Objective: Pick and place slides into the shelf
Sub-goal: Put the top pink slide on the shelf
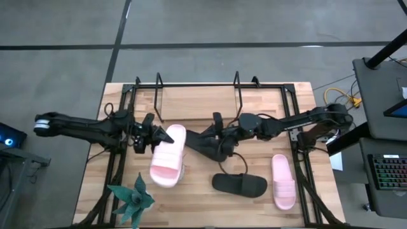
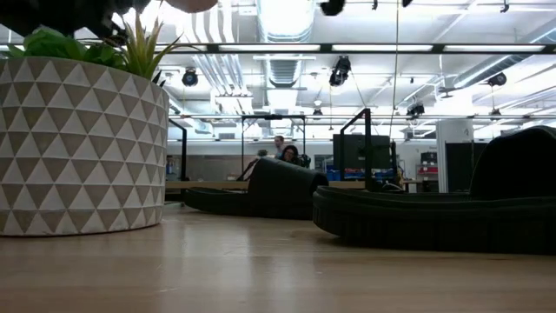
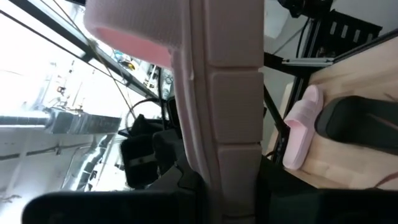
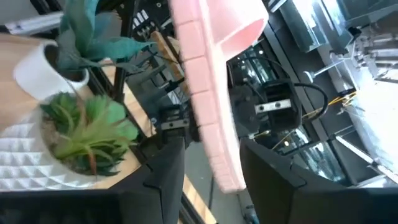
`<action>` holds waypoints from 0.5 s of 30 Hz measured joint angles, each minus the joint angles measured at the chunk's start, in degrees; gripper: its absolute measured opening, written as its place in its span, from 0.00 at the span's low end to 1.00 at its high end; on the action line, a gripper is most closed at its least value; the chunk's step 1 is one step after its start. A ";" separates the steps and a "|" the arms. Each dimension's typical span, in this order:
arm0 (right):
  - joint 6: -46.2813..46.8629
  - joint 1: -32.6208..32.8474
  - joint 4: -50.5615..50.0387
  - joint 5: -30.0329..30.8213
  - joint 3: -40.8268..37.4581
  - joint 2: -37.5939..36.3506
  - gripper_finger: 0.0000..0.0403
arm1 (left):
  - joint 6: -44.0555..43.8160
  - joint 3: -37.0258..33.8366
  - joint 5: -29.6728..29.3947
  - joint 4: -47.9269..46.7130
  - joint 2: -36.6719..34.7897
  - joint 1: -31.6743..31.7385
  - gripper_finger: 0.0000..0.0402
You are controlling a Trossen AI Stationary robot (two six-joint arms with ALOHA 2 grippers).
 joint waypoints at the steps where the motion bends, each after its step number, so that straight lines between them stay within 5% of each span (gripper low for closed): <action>1: -0.95 -0.02 -0.29 0.42 0.72 0.79 0.36 | 0.12 0.08 -0.03 0.53 0.86 0.00 0.11; 15: -4.99 -0.29 -4.49 7.40 9.80 7.93 0.55 | 1.11 0.33 -1.69 2.24 2.13 0.00 0.11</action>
